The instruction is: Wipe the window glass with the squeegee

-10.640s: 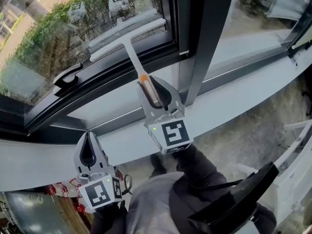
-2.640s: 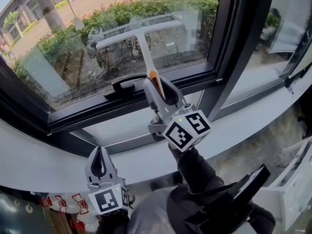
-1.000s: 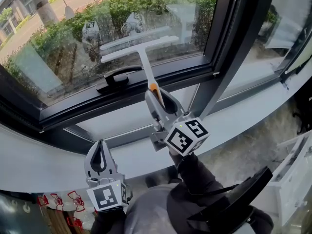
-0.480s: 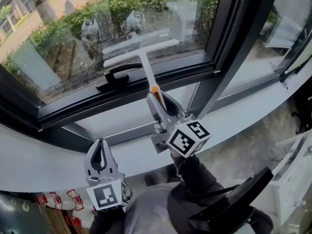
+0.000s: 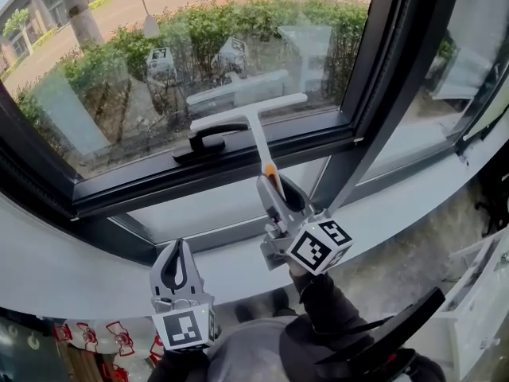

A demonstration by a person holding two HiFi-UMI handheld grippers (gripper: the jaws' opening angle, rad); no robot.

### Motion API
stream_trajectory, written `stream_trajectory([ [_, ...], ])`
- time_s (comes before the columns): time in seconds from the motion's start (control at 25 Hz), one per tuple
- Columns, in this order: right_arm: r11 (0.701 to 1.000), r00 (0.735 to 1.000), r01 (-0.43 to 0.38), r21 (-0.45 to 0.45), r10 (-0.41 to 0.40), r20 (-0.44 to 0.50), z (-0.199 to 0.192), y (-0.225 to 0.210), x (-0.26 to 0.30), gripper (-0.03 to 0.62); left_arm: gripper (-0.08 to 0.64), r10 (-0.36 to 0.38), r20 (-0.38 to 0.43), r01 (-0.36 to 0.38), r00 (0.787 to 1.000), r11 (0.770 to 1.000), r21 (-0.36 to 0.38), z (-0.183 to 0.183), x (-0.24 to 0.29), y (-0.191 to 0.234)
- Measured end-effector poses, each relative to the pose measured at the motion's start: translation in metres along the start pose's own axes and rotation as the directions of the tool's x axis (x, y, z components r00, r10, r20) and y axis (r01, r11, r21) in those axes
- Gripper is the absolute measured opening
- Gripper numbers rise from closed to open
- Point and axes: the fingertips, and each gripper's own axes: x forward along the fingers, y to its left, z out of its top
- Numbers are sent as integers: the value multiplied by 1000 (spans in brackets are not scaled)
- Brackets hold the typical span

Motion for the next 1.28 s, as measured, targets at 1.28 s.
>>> stream_trajectory([
  [1.28, 924, 901, -377, -63, 382, 206, 27, 200, 115, 104, -2, 157, -20, -158, 987, 987, -9, -23, -61, 138],
])
